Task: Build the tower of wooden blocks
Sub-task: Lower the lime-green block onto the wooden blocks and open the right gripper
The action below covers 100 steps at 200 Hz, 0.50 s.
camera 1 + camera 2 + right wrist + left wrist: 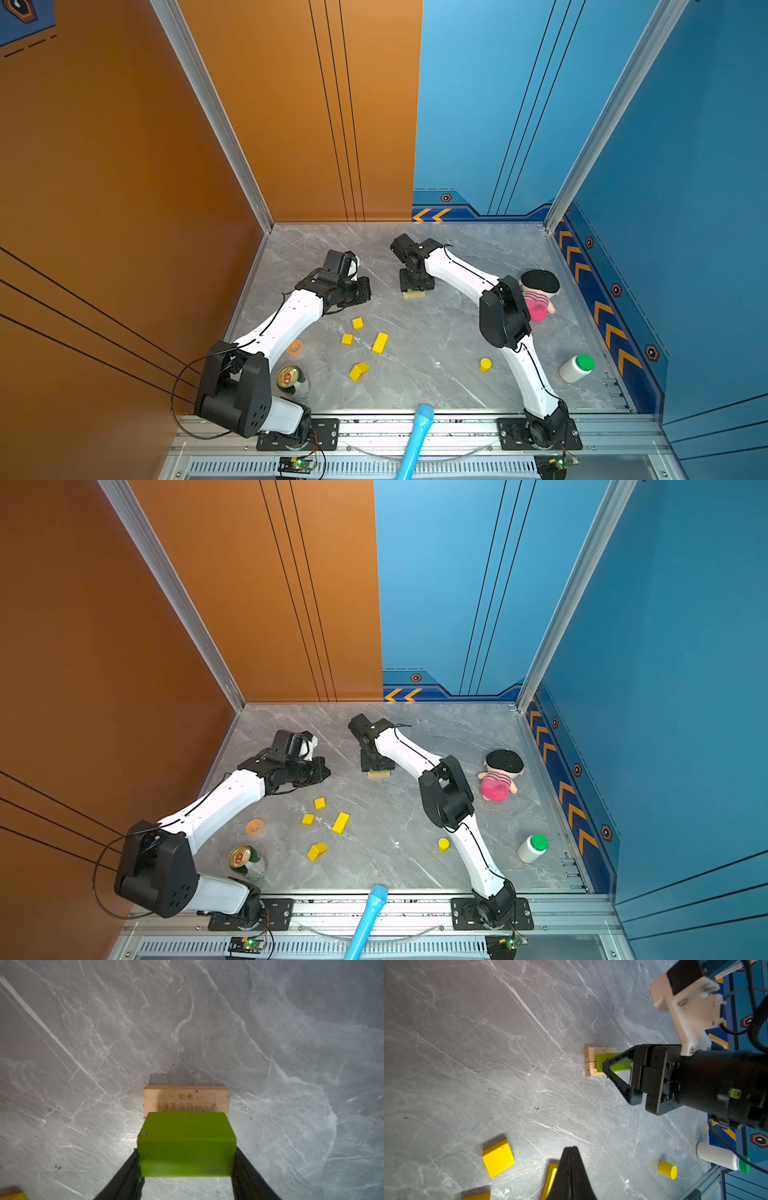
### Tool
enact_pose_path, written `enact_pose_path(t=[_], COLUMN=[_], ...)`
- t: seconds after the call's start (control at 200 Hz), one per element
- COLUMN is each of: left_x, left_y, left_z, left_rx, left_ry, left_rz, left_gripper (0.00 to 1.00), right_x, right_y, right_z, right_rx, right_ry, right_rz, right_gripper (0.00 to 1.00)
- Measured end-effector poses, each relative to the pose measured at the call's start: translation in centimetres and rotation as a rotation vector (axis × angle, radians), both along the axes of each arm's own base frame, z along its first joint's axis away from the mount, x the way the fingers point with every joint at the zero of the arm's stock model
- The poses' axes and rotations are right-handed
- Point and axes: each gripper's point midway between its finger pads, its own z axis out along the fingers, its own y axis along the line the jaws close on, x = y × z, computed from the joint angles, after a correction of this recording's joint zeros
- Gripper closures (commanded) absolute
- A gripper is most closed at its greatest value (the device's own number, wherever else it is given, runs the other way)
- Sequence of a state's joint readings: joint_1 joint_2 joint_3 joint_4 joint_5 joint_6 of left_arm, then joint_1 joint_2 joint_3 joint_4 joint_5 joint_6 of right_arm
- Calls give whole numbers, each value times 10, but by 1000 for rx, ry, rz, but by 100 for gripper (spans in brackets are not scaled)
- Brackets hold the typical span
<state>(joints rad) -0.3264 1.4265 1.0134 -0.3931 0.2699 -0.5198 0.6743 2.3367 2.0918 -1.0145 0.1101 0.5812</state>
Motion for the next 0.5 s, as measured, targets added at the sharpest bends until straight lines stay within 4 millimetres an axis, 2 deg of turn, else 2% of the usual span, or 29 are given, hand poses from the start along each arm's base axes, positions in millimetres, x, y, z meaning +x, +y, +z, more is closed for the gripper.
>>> enact_pose_path(t=[0.501], left_x=[0], left_y=[0], left_z=[0], left_rx=[0], left_ry=[0], left_rz=[0], left_gripper=[94], right_x=[-1], right_y=[0], right_z=[-7], right_rx=[-8], right_ry=[11], right_rz=[-3], right_gripper=[44])
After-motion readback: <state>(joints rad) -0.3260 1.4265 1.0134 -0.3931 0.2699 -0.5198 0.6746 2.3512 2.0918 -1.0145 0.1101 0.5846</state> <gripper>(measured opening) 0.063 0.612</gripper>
